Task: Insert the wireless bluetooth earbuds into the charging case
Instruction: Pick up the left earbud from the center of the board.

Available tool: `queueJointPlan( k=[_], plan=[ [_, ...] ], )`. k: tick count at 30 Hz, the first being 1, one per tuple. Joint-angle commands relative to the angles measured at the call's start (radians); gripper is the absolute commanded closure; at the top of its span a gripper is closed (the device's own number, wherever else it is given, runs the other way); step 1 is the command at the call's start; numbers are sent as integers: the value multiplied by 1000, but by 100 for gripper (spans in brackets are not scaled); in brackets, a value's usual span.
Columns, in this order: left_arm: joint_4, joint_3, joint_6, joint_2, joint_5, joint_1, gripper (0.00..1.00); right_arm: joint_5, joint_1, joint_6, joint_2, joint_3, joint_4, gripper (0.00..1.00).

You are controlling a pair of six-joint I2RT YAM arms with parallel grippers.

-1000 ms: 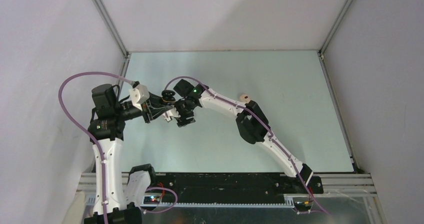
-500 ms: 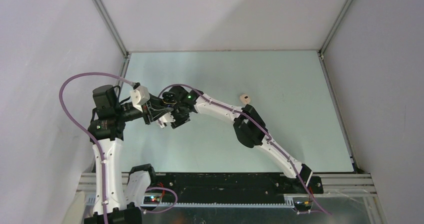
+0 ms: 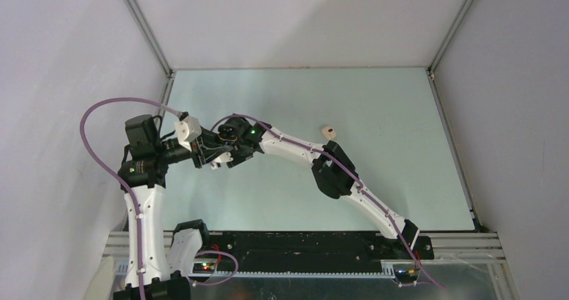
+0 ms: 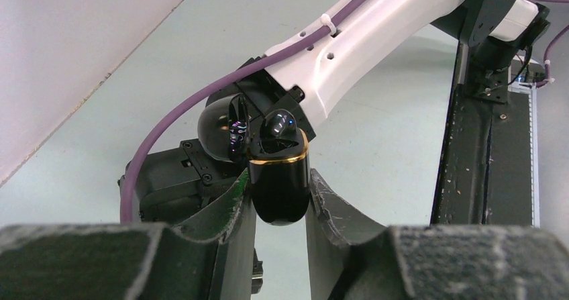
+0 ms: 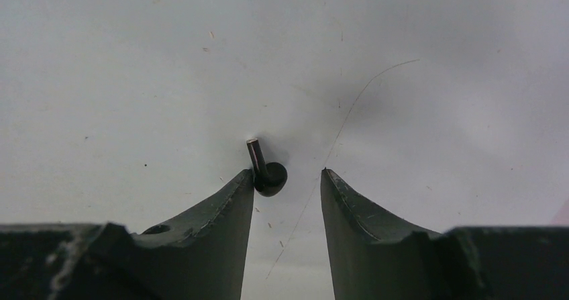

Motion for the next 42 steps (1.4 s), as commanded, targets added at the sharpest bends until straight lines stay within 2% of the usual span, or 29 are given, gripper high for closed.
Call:
queueJointPlan(
  k=[1, 14, 17, 23, 28, 29, 31, 36, 42],
  plan=[
    [-12, 30, 28, -8, 37, 16, 100, 22, 3, -25, 54, -23, -127, 53],
    [-18, 32, 32, -11, 40, 23, 100, -8, 25, -96, 45, -27, -176, 54],
    [-21, 32, 34, -12, 43, 26, 100, -4, 27, -97, 50, -22, -189, 63],
    [-22, 32, 39, -11, 47, 30, 100, 3, 29, -103, 53, -19, -204, 74],
    [-30, 35, 45, -14, 49, 30, 100, 12, 30, -102, 53, -17, -209, 78],
    [-32, 35, 48, -15, 49, 32, 100, 13, 30, -98, 54, -17, -210, 87],
    [-39, 35, 53, -16, 52, 33, 100, 16, 29, -90, 53, -15, -217, 92],
    [-47, 37, 63, -16, 56, 35, 100, 9, 20, -59, 35, -15, -247, 96],
    [-53, 35, 70, -16, 62, 39, 100, -24, 0, 62, -40, -37, -307, 97]
  ],
)
